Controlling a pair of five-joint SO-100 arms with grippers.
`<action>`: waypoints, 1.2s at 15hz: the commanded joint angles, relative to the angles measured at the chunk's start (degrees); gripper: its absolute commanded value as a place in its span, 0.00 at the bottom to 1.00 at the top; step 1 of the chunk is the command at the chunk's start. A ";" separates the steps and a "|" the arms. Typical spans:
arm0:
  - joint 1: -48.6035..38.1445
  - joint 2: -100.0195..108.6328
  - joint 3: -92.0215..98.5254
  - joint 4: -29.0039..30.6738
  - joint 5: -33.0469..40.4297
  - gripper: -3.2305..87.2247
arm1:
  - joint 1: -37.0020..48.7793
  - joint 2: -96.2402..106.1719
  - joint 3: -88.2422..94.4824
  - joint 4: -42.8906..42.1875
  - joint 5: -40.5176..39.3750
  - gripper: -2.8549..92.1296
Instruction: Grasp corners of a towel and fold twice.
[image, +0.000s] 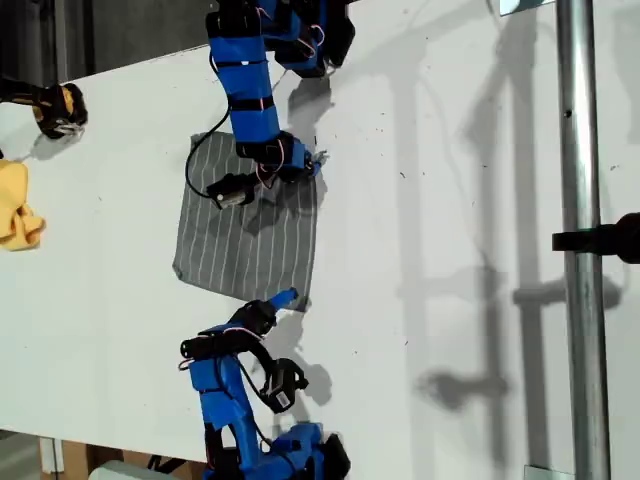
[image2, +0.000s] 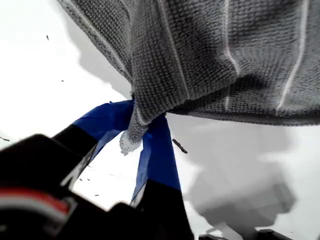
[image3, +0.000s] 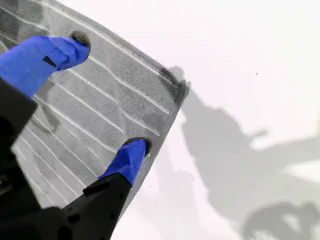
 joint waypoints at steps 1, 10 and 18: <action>1.49 -3.16 -1.32 -3.08 -1.76 0.39 | -0.88 2.29 -3.52 -0.44 0.26 0.03; -0.88 -16.61 -6.59 -8.00 -2.64 0.37 | -1.14 2.90 -3.34 -0.18 0.62 0.03; -3.25 -20.30 -8.35 -7.38 -4.13 0.22 | -0.62 2.72 -3.08 0.00 0.44 0.03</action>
